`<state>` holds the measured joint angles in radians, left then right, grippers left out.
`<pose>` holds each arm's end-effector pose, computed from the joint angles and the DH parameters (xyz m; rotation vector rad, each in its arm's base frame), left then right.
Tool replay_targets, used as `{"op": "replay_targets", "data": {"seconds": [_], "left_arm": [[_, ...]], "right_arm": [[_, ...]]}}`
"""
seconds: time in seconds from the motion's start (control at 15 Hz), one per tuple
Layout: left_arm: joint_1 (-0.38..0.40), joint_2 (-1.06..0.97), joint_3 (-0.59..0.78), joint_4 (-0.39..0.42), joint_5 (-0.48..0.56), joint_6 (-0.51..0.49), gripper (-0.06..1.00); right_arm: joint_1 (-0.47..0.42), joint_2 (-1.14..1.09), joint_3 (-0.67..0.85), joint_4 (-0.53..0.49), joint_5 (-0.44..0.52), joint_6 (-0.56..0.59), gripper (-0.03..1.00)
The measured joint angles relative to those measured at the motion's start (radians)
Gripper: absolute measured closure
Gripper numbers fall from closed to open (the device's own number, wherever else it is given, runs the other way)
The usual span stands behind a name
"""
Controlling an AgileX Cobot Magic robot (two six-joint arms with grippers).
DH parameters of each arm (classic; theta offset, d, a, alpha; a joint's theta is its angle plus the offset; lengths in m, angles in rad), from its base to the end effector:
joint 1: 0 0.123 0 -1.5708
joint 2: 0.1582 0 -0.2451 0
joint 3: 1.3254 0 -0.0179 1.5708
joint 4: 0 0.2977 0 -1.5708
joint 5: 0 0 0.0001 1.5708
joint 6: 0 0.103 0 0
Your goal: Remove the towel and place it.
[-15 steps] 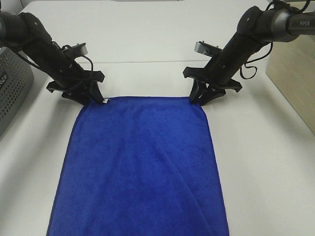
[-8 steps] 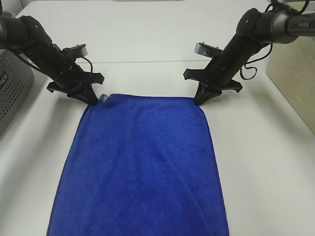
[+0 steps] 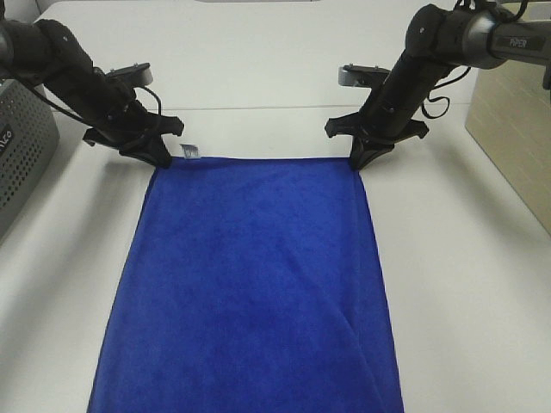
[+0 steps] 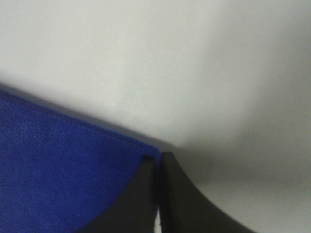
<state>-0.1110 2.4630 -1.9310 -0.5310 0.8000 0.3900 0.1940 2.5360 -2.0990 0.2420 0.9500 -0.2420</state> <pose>0.5190 -0.0955 0.0445 0.2561 2.7042 -0.5398 0.5212 0.1229 0.0469 -0.4566 2.8150 0.2996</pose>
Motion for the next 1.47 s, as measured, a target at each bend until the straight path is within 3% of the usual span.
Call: {"op": "replay_targets", "data": {"seconds": [0.2,0.4,0.6,1.07,1.27,1.47], "left_arm": [[-0.009,0.000,-0.060,-0.022,-0.064,0.005,0.94],[-0.030,0.000,-0.087,-0.020,-0.191,0.027,0.94],[-0.045,0.009,-0.087,-0.020,-0.370,0.035,0.94],[-0.086,0.050,-0.087,-0.006,-0.640,0.080,0.94],[-0.086,0.054,-0.091,0.007,-0.716,0.092,0.94],[-0.087,0.099,-0.163,0.027,-0.712,0.108,0.94]], "right_arm": [[0.000,0.008,-0.091,-0.078,-0.021,0.000,0.95],[0.000,0.008,-0.167,-0.131,-0.107,-0.001,0.95],[0.000,0.009,-0.171,-0.152,-0.239,-0.001,0.95],[0.000,0.013,-0.171,-0.171,-0.482,-0.002,0.95],[0.000,0.040,-0.171,-0.184,-0.523,-0.002,0.95],[0.000,0.073,-0.171,-0.186,-0.547,-0.002,0.95]]}}
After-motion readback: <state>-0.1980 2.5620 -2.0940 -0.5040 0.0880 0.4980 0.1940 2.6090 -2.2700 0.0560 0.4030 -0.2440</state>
